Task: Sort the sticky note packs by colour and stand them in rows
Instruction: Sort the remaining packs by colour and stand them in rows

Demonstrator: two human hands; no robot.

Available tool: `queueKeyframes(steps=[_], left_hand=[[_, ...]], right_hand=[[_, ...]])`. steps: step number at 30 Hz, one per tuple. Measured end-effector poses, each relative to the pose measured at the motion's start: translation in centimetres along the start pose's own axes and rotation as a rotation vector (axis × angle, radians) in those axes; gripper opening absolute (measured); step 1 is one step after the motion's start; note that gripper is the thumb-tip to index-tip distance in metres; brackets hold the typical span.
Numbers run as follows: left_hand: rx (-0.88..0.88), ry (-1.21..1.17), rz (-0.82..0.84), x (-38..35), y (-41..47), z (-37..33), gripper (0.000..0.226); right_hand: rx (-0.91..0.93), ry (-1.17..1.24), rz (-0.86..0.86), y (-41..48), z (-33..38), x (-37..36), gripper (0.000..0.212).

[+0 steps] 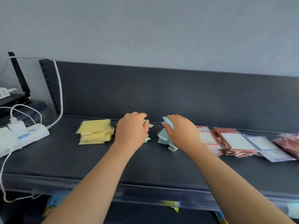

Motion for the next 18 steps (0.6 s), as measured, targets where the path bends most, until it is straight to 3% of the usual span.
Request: queueKeyframes(steps=[8, 12, 18], left_hand=[[-0.173, -0.018, 0.084, -3.8, -4.3, -7.1, 0.026], [-0.257, -0.076, 0.116, -5.4, -6.7, -12.2, 0.029], [-0.348, -0.123, 0.166, -8.4, -11.1, -21.1, 0.026]], right_hand=[[-0.158, -0.058, 0.016, -7.9, -5.7, 4.2, 0.031], [-0.226, -0.091, 0.006, -12.3, -9.2, 6.4, 0.021], [-0.356, -0.127, -0.014, -19.4, -15.9, 11.3, 0.032]])
Point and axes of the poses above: each hand's wrist, its own y-axis towards the middle knuckle, its own x-axis out of the back of the hand, z = x × y, the point moved 8 cm from there along y, towards the middle knuckle, and after that the axes turned 13 degrees about x, right-handed, at the moved point
